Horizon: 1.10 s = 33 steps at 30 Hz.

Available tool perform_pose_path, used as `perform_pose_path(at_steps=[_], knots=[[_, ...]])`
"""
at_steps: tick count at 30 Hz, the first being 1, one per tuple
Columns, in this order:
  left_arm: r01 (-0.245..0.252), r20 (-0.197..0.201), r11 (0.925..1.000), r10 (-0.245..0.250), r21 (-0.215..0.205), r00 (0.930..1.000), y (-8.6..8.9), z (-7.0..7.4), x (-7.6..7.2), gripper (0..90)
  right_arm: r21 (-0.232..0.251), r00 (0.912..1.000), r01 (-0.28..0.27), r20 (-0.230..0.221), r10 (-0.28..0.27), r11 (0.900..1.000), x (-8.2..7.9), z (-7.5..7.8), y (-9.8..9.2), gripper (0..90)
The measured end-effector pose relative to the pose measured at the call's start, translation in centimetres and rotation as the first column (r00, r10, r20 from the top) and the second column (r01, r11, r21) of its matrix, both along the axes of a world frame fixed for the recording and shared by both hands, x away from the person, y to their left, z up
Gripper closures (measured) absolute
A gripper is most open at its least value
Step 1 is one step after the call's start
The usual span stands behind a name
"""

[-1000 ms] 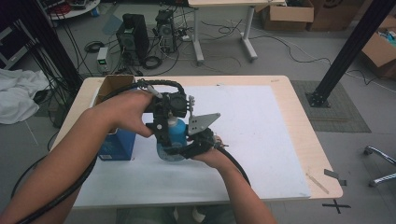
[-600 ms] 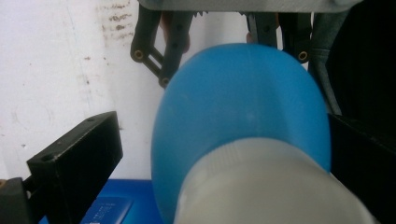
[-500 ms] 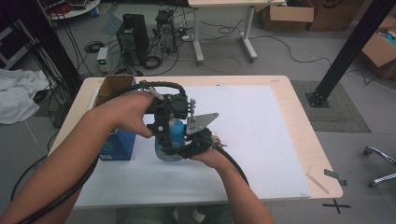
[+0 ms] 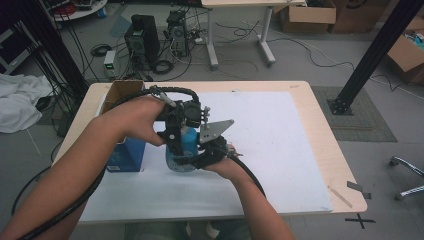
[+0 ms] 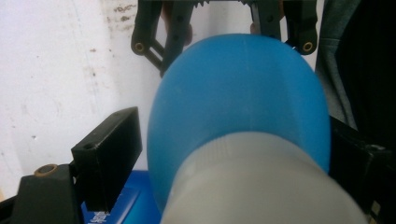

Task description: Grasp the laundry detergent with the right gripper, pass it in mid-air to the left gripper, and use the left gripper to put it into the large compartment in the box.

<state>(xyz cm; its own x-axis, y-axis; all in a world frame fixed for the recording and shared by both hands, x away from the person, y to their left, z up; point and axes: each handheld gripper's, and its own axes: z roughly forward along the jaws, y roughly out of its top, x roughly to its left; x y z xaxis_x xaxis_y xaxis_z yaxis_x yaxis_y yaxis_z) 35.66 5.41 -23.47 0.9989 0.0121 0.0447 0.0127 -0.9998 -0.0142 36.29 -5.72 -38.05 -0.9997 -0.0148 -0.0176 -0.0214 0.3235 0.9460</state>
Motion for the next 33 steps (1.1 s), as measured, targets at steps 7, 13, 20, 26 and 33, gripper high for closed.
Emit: perform_pose_path(at_steps=[7,13,20,26,33], knots=[[0.004,-0.004,0.9999,-0.004,0.013,1.0,-0.07,-0.13,0.18,18.9,0.006,0.9999,-0.004,-0.01,0.004,1.0,0.04,-0.07,0.08,45.6],[0.001,-0.003,0.9999,-0.001,0.013,1.0,0.0,-0.27,0.21,24.7,0.01,0.9999,-0.002,-0.014,0.002,1.0,0.2,-0.16,0.03,45.7],[0.005,0.004,0.9998,-0.005,0.017,1.0,0.03,-0.21,0.14,28.2,0.003,0.9994,0.005,-0.033,-0.005,1.0,0.11,-0.2,-0.05,45.7],[0.001,0.005,0.9999,-0.001,0.016,1.0,0.13,-0.16,0.07,30.7,0.005,0.9997,0.005,-0.025,-0.005,1.0,0.16,-0.24,0.04,45.7],[-0.007,-0.006,0.9999,0.007,0.016,1.0,0.28,-0.1,0.13,34.5,0.003,0.9997,0.006,-0.024,-0.006,1.0,0.21,-0.24,0.06,45.7]])
